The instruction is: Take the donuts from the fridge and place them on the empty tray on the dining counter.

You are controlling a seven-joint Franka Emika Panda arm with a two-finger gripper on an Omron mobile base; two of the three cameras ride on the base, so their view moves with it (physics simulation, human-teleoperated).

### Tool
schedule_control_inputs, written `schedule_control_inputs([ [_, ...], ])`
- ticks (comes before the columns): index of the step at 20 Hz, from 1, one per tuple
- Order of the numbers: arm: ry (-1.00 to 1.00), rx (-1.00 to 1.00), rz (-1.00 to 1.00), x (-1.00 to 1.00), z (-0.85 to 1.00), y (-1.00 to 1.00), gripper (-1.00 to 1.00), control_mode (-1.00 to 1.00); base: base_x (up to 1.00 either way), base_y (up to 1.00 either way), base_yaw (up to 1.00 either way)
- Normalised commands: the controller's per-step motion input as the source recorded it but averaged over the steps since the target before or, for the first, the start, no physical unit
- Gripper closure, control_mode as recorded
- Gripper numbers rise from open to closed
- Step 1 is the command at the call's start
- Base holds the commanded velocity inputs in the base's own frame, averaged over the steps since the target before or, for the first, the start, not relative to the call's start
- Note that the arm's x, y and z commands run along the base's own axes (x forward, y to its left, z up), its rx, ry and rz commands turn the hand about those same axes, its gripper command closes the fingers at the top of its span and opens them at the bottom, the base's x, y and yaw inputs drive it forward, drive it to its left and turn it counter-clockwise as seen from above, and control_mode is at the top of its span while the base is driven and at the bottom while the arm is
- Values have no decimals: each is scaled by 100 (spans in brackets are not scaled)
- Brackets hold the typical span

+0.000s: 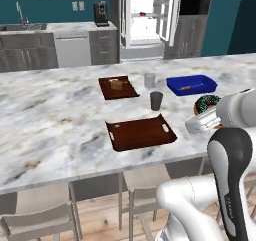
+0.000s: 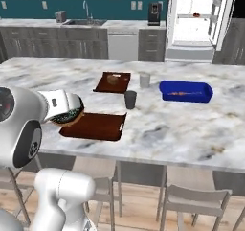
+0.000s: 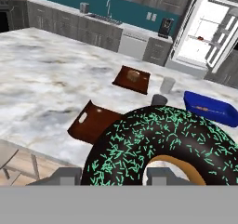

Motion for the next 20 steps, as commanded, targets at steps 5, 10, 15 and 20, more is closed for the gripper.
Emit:
schedule_control_inputs([
  [5,0,0,0,0,0,0,100,100,53,0,43],
  [10,0,0,0,0,0,0,100,100,25,0,1],
  [15,2,4,0,59,-23,0,100,-100,22,0,0],
  [20,13,9,6,100,-39,-8,100,-100,0,0,0],
])
